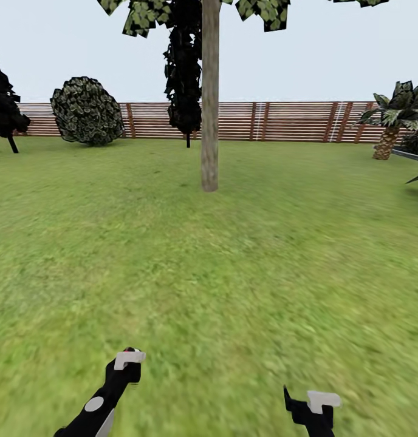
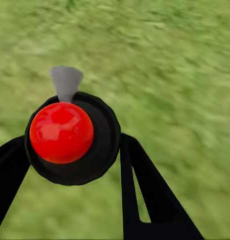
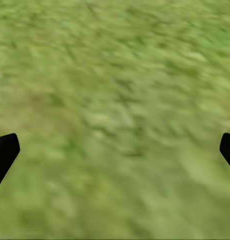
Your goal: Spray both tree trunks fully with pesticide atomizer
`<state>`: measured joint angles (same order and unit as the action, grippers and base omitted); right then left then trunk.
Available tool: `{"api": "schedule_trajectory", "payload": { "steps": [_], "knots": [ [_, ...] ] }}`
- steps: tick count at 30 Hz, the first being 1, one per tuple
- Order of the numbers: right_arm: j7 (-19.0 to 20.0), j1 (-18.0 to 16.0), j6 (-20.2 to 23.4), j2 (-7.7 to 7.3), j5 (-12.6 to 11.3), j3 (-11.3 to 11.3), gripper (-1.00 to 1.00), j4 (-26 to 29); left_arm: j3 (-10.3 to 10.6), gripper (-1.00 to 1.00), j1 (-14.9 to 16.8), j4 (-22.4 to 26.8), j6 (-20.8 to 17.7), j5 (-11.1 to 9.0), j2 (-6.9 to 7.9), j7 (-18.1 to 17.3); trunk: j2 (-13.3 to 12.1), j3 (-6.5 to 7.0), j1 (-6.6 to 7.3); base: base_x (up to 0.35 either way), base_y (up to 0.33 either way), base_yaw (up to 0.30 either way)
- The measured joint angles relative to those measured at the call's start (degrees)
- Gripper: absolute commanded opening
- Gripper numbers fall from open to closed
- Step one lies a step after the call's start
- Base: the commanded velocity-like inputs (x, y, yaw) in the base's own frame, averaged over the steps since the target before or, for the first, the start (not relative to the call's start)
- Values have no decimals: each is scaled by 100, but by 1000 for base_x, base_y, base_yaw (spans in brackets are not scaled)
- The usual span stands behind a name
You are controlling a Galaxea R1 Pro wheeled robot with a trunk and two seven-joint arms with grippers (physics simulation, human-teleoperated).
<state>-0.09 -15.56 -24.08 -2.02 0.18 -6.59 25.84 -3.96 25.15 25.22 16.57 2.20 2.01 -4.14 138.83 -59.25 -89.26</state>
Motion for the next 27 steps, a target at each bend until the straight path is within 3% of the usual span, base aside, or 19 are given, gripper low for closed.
{"api": "schedule_trajectory", "payload": {
  "steps": [27],
  "knots": [
    [0,0,0,2,0,0,100,0,0,-100,-2,0,1,0,-1,0,0,0,0,340,0,0]
  ]
}}
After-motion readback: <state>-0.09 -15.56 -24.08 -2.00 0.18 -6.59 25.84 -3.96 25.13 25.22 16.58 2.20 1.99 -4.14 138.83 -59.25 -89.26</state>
